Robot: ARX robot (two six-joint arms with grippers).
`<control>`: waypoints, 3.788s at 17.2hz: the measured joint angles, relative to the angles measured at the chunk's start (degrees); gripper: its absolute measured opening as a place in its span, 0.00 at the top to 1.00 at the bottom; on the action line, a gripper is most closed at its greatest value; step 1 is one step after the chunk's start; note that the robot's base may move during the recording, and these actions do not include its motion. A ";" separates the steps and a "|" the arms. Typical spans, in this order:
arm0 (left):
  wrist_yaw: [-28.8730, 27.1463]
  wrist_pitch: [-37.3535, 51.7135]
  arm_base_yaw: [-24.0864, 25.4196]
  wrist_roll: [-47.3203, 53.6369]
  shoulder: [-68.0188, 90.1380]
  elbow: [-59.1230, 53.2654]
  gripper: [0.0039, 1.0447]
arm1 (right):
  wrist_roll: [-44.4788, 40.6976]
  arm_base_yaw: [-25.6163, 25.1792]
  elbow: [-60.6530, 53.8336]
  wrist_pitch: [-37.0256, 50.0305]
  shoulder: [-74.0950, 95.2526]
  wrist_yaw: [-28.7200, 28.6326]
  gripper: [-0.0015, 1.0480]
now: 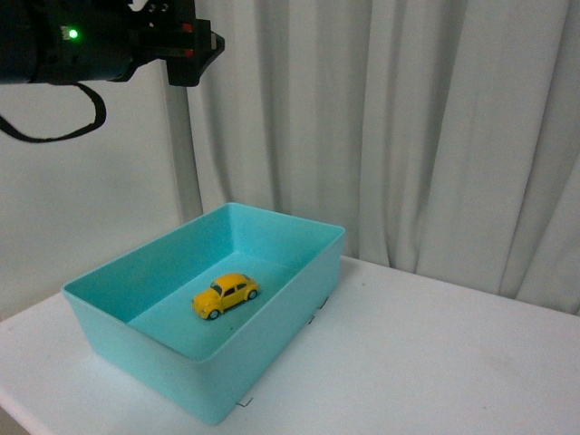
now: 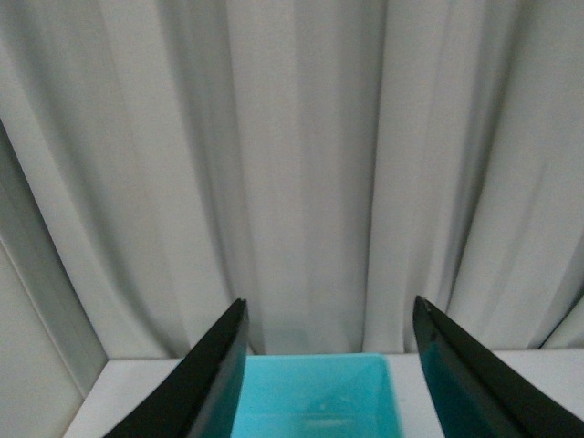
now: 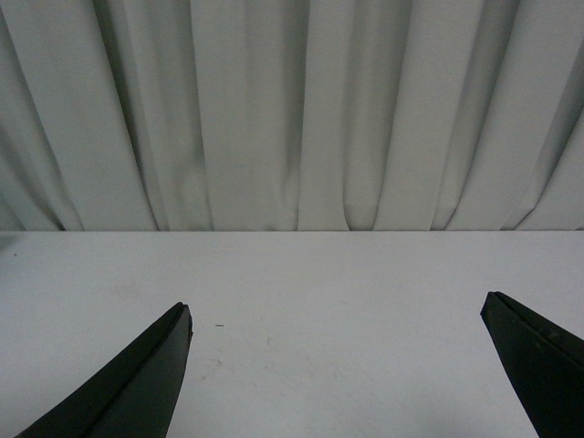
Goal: Wind up and store yellow beetle toy
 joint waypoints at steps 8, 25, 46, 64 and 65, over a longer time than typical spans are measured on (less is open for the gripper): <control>-2.25 4.04 -3.15 -2.40 -3.85 -11.43 0.76 | 0.00 0.00 0.00 -0.02 0.00 0.00 0.06; -12.48 -10.14 -12.63 -3.48 -46.71 -38.29 0.99 | 0.00 0.00 0.00 0.00 0.00 0.00 0.06; -12.59 -34.84 -12.68 -3.48 -70.73 -38.01 0.99 | 0.00 0.00 0.00 0.07 0.00 -0.02 0.06; -12.50 -34.97 -12.68 -3.52 -70.77 -38.27 0.06 | 0.00 0.00 0.00 0.04 0.04 0.00 0.06; -12.46 -35.04 -12.68 -3.52 -70.79 -38.27 0.06 | 0.00 0.00 0.00 0.00 0.04 0.02 0.06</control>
